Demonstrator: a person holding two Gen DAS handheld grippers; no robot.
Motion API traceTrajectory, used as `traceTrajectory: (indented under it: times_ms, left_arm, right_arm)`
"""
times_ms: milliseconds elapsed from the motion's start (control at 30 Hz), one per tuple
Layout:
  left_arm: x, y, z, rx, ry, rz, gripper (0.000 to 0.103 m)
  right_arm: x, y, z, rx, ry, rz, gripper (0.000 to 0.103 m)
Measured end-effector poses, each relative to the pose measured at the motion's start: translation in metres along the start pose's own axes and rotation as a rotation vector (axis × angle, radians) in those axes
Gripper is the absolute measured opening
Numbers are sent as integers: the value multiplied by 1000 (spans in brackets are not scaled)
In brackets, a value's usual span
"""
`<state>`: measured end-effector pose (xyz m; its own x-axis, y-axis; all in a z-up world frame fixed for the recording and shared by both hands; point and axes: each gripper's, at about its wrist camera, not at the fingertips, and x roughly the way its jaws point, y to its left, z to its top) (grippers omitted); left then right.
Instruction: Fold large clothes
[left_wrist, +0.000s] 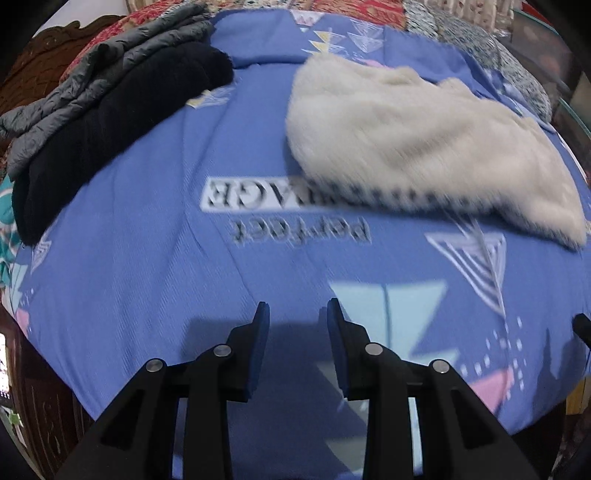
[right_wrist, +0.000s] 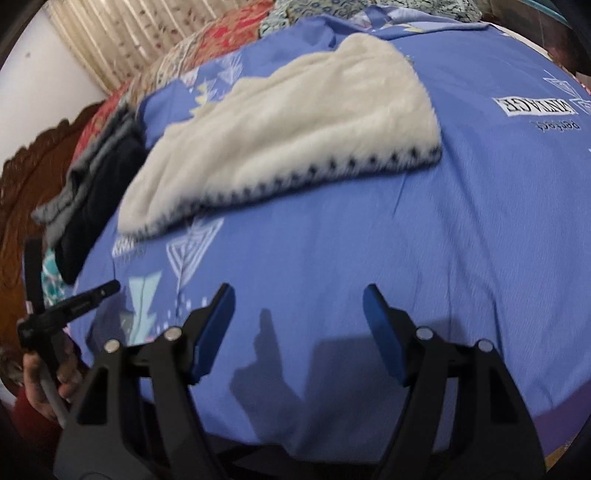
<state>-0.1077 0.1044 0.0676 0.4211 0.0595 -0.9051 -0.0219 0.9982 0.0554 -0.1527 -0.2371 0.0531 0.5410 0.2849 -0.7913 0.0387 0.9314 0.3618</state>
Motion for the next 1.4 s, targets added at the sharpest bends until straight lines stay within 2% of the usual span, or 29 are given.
traceTrajectory:
  times_ms: [100,200,400,633,1033,1267,1400]
  left_arm:
    - [-8,-12,-14,48,-5,0,54]
    - [-15,-23,-23,85,-14,-11,55]
    - [-28,-38,-34,137,-50,-7,72]
    - [-29,-40,-38,149,-51,1,81]
    - [-9,-45,-42,160,37,3,82]
    - [-3,-43,-43,150,62,3,82]
    - [-2,-42,-42,148,68,4,84]
  right_arm:
    - [-1,-5,-17,14,15,-6,69]
    - [-4,-9,-30,38,-10,10,69]
    - [-5,-6,-34,51,-39,20,74]
    - [-4,-7,-36,50,-56,51,81]
    - [-4,-8,-37,59,-69,87,88]
    - [0,-4,-36,49,-60,106,97]
    - [0,-4,-35,54,-55,109,97]
